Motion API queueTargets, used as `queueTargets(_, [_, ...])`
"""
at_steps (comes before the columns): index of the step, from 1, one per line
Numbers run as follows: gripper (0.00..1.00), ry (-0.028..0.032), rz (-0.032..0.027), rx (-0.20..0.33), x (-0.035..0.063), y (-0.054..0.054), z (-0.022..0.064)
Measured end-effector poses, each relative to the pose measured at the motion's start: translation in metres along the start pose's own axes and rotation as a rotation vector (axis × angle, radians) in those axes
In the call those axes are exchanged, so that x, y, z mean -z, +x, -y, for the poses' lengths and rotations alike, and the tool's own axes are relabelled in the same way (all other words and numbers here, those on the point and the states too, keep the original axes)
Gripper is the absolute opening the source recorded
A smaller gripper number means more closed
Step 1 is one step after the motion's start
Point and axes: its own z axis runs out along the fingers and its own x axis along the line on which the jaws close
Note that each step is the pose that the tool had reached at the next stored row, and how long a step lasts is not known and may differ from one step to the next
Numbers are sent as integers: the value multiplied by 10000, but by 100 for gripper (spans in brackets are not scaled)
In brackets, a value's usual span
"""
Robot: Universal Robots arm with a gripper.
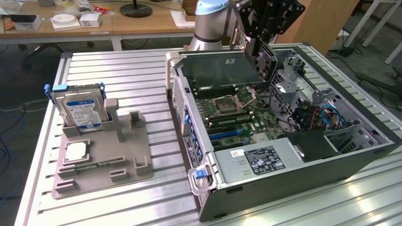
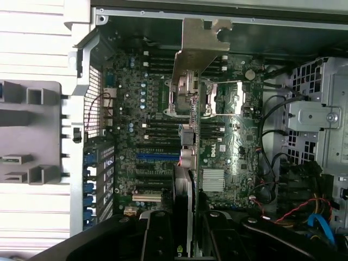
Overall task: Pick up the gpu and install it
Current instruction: 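Pick up the gpu and move the gpu toward the slot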
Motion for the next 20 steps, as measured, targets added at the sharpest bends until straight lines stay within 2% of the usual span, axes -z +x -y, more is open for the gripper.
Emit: queueTargets(20, [27,0,0,0,-7,-187,4])
